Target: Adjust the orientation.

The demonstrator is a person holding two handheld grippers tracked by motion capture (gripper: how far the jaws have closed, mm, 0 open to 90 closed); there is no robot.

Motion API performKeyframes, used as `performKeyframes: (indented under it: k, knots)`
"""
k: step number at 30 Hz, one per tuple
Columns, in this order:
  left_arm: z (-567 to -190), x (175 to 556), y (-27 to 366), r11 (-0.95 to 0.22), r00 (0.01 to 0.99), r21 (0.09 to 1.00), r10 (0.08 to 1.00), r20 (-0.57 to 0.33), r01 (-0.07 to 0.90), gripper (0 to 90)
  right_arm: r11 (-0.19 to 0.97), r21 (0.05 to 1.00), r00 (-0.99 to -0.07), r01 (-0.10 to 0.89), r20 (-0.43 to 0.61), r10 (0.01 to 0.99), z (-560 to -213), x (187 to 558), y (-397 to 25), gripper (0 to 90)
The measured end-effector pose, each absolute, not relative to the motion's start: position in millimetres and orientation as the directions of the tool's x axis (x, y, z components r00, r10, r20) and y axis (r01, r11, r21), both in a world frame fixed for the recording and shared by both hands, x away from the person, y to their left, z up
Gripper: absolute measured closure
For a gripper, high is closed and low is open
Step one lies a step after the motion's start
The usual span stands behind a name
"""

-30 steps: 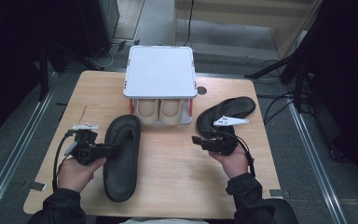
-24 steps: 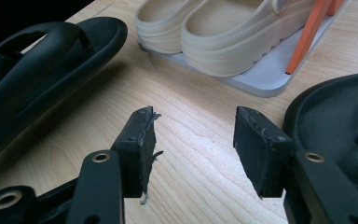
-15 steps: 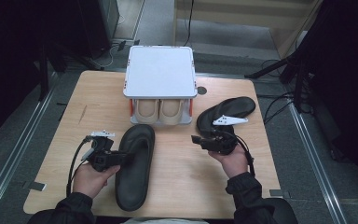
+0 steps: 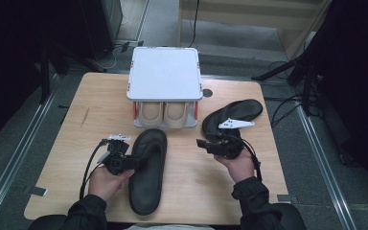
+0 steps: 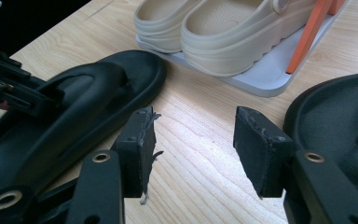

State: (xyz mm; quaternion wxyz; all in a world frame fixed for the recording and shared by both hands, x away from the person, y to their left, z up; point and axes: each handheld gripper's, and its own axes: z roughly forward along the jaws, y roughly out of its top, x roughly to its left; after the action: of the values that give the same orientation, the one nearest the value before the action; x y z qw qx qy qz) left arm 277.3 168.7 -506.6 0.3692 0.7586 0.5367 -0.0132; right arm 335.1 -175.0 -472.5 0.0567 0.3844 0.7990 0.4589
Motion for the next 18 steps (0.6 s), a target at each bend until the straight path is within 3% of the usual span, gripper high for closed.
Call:
performKeyframes:
  k: [12, 18]
  knots:
    - [-513.2, 279.4, 157.8, -0.157, 0.424, 0.558, 0.818, -0.39, 0.815, 67.4, 0.279, 0.78, -0.698, 0.56, 0.263, 0.666, -470.9, 334.3, -176.6, 49.0]
    - [-504.4, 277.6, 161.2, -0.154, 0.44, 0.588, 0.813, -0.381, 0.794, 56.1, 0.276, 0.782, -0.696, 0.56, 0.262, 0.669, -470.7, 334.8, -177.9, 49.0]
